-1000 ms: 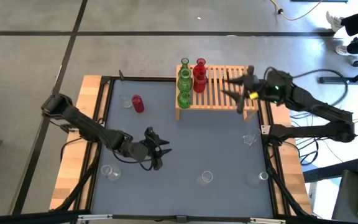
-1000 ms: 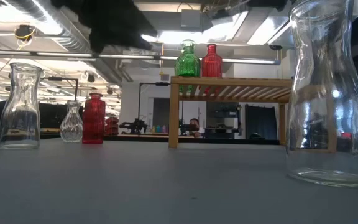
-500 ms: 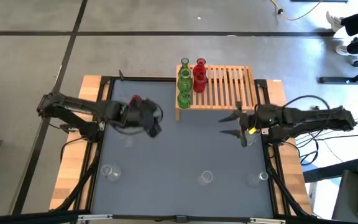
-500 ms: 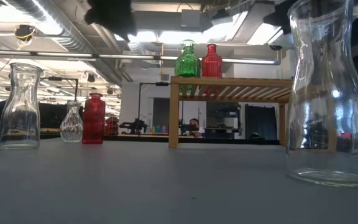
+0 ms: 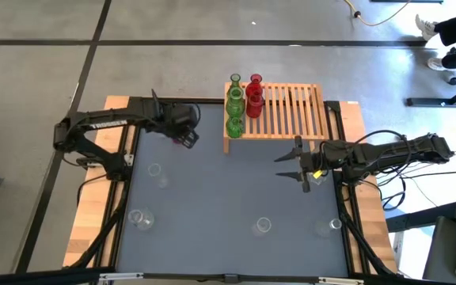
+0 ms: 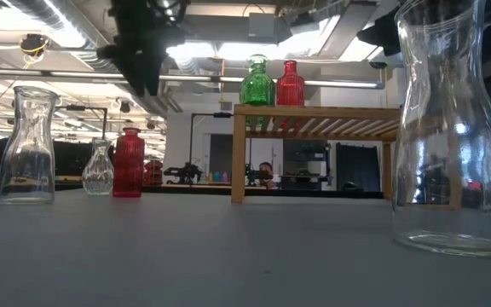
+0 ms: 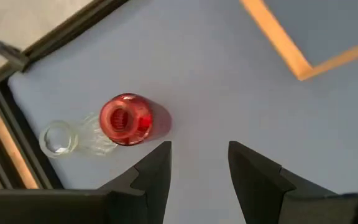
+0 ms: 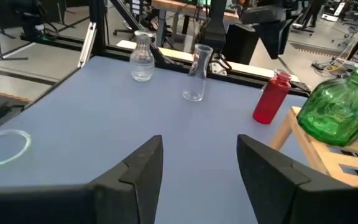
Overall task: Sort vases onto shelf
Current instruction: Put the red vase on the shelf, aligned with the other red vases
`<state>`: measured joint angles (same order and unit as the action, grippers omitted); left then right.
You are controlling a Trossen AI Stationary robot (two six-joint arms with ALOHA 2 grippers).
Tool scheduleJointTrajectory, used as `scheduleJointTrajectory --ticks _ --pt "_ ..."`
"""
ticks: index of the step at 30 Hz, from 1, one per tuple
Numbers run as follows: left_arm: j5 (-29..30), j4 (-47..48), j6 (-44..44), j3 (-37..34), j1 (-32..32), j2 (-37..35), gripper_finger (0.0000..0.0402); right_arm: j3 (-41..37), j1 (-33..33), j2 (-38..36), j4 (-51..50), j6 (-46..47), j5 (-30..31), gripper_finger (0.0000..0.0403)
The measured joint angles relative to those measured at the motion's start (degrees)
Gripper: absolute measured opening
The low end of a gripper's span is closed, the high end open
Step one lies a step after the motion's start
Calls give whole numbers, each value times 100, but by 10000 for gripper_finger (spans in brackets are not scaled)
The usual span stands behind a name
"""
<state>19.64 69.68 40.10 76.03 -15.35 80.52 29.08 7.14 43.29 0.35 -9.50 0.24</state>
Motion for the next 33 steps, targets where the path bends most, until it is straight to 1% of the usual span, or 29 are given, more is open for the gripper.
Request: scheduleJointTrajectory --ticks 4,7,13,20,29,33 --pt "-239 12 -80 0 -358 160 152 0 -2 0 -12 -69 143 191" --pt "-302 45 -152 -2 -514 315 152 0 -2 0 -39 -128 228 191" --pt "-185 53 -235 -2 -746 575 152 0 -2 0 -66 -132 230 191" --pt "44 429 -243 -9 -921 855 153 0 -2 0 -100 -131 230 191" --pt "-5 271 -467 -10 -963 1037 153 0 -2 0 -98 -131 230 191" --pt "135 302 -506 -29 -1030 1134 153 0 -2 9 -100 -131 230 191"
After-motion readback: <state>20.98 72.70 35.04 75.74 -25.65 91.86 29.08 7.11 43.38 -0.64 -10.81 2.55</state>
